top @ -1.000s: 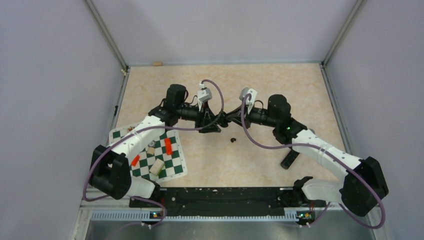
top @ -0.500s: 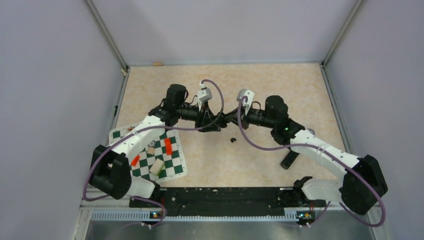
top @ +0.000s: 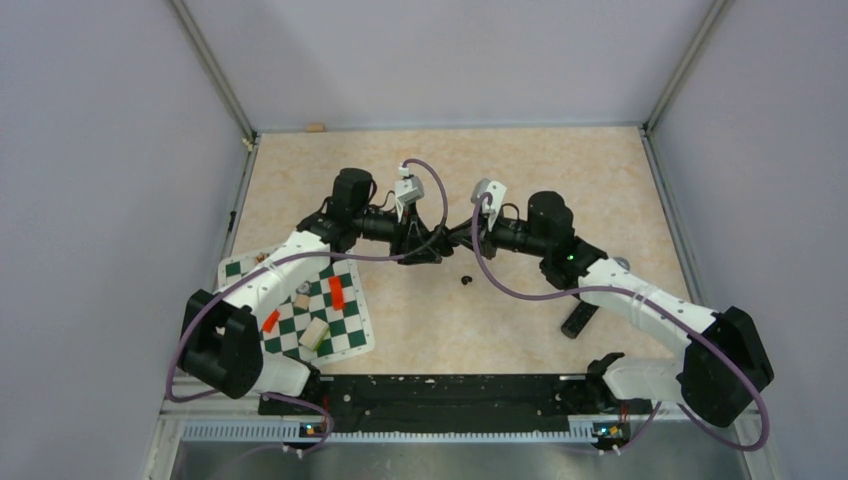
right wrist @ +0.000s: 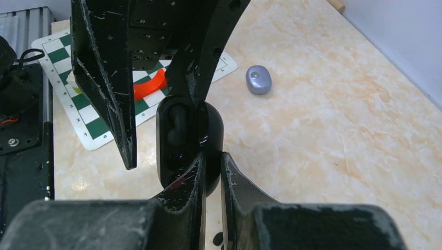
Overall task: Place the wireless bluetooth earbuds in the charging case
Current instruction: Pass from the right arm to the left
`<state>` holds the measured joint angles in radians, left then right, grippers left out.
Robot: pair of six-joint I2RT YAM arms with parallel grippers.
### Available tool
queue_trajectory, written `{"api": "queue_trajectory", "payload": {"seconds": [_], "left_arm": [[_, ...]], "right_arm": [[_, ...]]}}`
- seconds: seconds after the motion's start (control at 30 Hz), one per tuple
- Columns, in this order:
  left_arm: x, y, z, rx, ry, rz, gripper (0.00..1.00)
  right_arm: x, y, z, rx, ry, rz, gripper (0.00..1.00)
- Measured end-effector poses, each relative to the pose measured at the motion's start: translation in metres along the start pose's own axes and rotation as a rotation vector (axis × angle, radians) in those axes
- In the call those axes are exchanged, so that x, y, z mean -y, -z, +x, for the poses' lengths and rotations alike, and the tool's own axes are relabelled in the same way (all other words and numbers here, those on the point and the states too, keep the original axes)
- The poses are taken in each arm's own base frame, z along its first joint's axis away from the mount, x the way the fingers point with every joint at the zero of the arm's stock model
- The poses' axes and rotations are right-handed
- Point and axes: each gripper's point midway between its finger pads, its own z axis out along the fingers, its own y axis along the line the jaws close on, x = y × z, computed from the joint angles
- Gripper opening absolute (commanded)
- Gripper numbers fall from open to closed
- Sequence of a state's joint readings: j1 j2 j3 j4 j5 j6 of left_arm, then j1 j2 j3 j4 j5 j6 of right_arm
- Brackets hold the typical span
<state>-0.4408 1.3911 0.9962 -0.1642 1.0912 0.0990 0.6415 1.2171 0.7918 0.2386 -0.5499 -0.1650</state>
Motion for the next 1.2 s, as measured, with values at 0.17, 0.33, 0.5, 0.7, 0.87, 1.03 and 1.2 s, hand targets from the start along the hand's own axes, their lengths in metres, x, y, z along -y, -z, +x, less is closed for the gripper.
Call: {"api": "queue_trajectory", "payload": {"seconds": [0.17,0.33,0.5,0.7,0.87,1.03,1.2], "left_arm": [[-0.0018,-0.0001,0.0004,-0.001,0.001,-0.009,0.55],[-0.0025,-0.0001,0.0005,-0.002,0.001,-0.012,0.48],[-0.0026,-0.0002,0.0008,-0.002,0.002,-0.012,0.44],[-0.0044,-0.0013,0.0029,-0.006,0.010,-0.011,0.44],[-0.0044,-0.0014,0.0030,-0.007,0.010,-0.010,0.47],[-0.0044,-0.0014,0.0030,-0.007,0.010,-0.010,0.48],[-0.0043,-0.0014,0.0030,-0.006,0.008,-0.009,0.34]], "right_arm": [[-0.0001,0.0000,0.0000,0.000,0.000,0.000,0.00],[-0.0001,0.0000,0.0000,0.000,0.000,0.000,0.00],[-0.0001,0.0000,0.0000,0.000,0.000,-0.001,0.00],[-0.0003,0.0000,0.0000,0.000,0.000,-0.002,0.00],[-0.0021,-0.0007,-0.0001,0.000,0.000,-0.006,0.00],[-0.0034,-0.0012,0.0004,-0.001,-0.001,-0.012,0.00],[-0.0033,-0.0012,0.0003,-0.001,-0.001,-0.012,0.00]]}}
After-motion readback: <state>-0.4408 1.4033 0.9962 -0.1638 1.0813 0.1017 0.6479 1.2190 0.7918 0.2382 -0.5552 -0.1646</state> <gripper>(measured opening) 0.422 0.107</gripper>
